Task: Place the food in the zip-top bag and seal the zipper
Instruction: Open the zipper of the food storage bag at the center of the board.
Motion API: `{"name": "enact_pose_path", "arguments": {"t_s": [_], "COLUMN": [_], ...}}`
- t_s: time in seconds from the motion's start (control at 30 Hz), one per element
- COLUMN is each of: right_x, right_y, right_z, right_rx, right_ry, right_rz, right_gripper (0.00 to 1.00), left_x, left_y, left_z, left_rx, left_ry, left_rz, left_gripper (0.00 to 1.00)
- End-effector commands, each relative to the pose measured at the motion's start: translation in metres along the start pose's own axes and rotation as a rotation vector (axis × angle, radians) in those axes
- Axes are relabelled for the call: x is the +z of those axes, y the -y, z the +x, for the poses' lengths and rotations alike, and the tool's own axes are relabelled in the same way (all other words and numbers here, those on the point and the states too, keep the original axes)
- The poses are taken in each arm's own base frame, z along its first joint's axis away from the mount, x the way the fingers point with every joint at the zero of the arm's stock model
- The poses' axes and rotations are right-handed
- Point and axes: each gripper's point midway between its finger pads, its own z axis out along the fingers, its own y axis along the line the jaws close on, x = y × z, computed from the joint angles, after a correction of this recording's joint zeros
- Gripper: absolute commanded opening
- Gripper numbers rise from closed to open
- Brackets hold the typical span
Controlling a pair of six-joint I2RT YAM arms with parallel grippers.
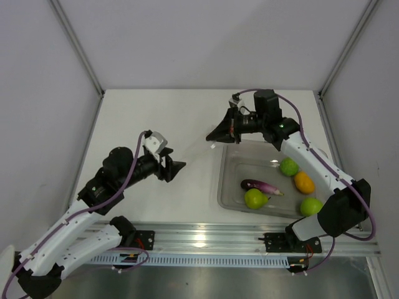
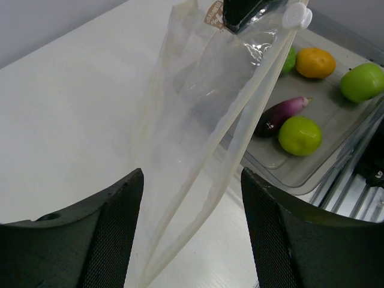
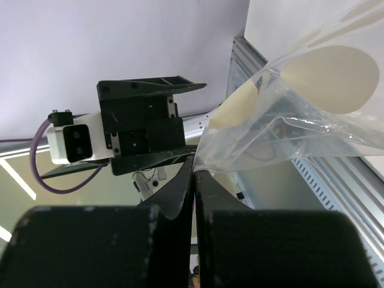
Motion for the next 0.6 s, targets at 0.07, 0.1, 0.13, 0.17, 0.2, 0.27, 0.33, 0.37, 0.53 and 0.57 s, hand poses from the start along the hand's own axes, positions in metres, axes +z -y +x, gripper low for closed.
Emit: {"name": "enact_pose_path", "arguments": {"t_s": [0.07,0.1,0.13,0.17,0.2,0.27,0.33,0.37,0.53,0.57], "right_x": [-0.003,-0.004,-0.003,-0.002,-0.001,0.001,0.002,0.004,0.002,0.002], "right_y": [-0.031,-0.035,-0.035,-0.037,-0.037,-0.04,-0.044,-0.045,-0.043,-0.04], "right_z": [0.0,0.0,0.001,0.002,0.003,0.007,0.011,0.015,0.019,0.02], "right_rx": [-0.036,-0.045,-0.047,-0.052,-0.053,-0.059,-0.071,-0.078,-0.094,-0.088], "right_ry": [-0.015,-0.017,-0.019,-0.024,-0.027,-0.041,-0.05,-0.06,-0.068,-0.068], "right_rz": [-0.076,-0.079,-0.08,-0.083,-0.083,-0.088,-0.094,-0.096,-0.08,-0.07], "right_gripper": [0.0,0.0,0.0,0.0,0.0,0.0,0.0,0.0,0.0,0.0], "left_x": [0.005,0.008,0.009,0.01,0.011,0.012,0.016,0.016,0.017,0.015], "left_y": [-0.002,-0.004,-0.007,-0.01,-0.017,-0.02,-0.022,-0.023,-0.028,-0.025], "left_z": [-0.002,0.003,0.003,0.003,0.004,0.0,0.004,-0.001,-0.001,-0.001], "left_rx": [0.041,0.038,0.037,0.033,0.029,0.027,0.027,0.027,0.022,0.021], "left_ry": [-0.016,-0.045,-0.05,-0.057,-0.063,-0.056,-0.078,-0.077,-0.099,-0.083], "left_rz": [-0.005,-0.013,-0.027,-0.046,-0.085,-0.102,-0.108,-0.117,-0.145,-0.132], "left_gripper": [0.7,0.7,0.71,0.71,0.71,0.71,0.7,0.69,0.62,0.63]}}
